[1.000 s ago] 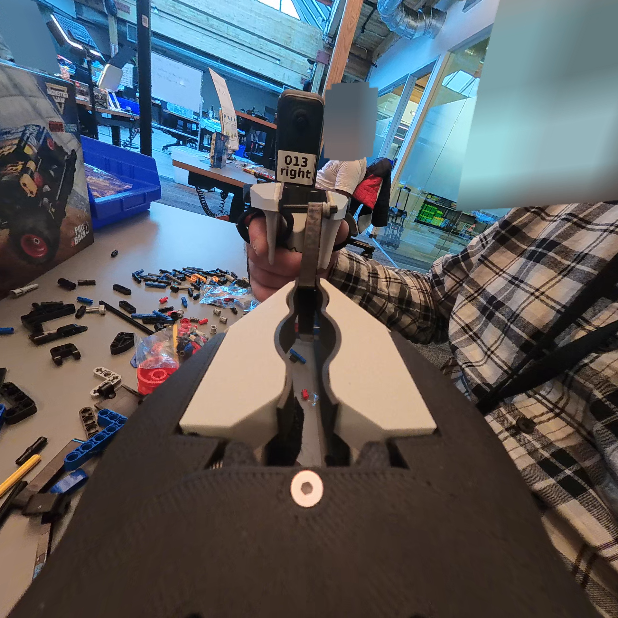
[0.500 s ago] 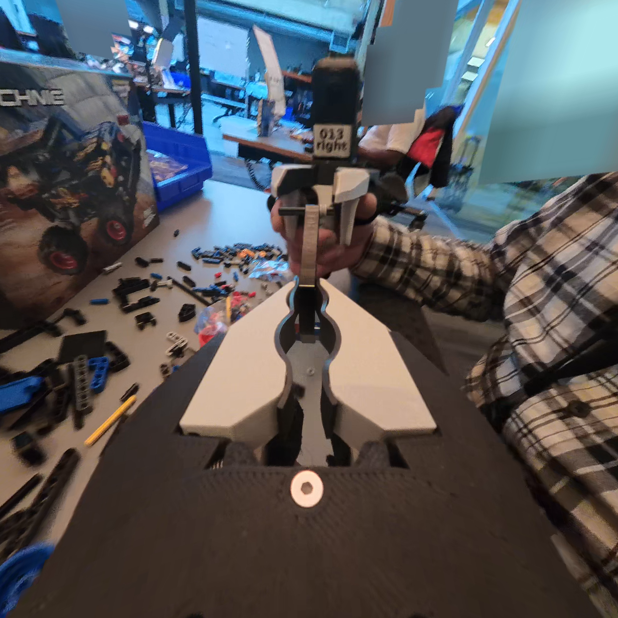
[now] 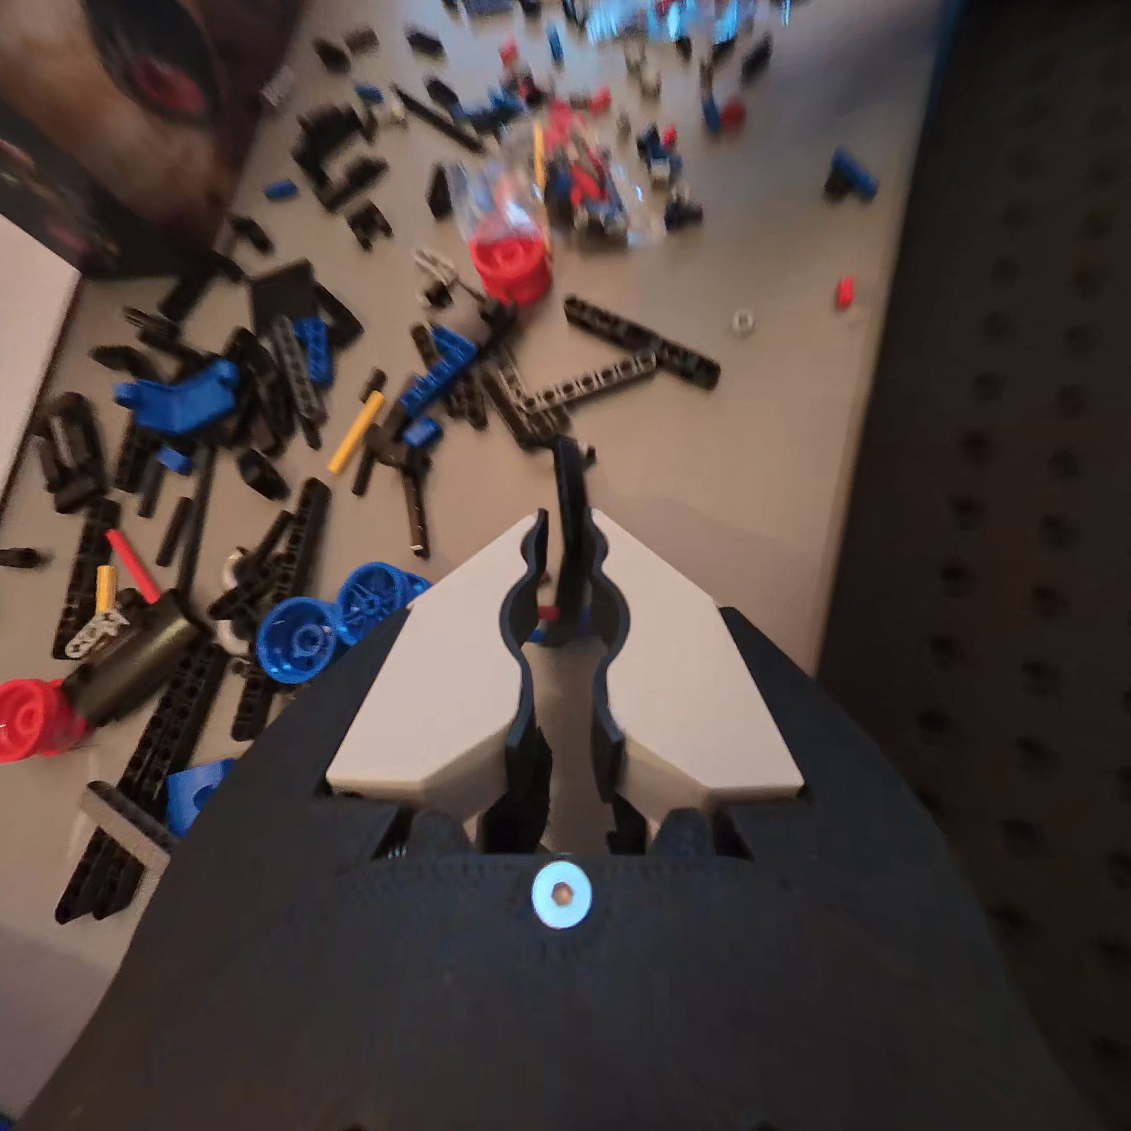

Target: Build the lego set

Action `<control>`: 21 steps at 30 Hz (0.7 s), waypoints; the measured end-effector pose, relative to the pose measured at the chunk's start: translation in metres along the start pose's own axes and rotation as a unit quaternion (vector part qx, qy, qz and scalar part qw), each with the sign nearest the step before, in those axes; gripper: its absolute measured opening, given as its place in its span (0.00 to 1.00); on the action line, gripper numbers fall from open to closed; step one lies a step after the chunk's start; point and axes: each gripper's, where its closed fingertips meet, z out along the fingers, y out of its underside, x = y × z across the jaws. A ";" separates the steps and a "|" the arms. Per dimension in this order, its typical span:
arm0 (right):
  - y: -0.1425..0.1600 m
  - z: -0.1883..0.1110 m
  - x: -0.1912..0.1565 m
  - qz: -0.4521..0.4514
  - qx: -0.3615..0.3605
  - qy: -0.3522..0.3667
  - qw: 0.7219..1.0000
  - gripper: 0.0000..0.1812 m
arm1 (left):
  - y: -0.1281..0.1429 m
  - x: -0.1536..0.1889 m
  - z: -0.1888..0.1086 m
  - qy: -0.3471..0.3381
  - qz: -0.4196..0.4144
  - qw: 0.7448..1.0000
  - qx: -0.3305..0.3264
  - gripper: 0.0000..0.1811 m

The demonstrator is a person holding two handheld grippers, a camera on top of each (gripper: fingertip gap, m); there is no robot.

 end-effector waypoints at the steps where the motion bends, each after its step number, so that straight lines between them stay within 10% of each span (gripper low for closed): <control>1: 0.001 0.000 0.000 -0.001 -0.002 0.001 1.000 0.15 | 0.004 0.002 0.003 0.001 0.008 1.000 -0.010 0.05; 21: 0.000 -0.005 0.007 -0.021 0.001 0.026 0.999 0.14 | 0.012 -0.011 -0.022 -0.024 0.000 1.000 0.011 0.20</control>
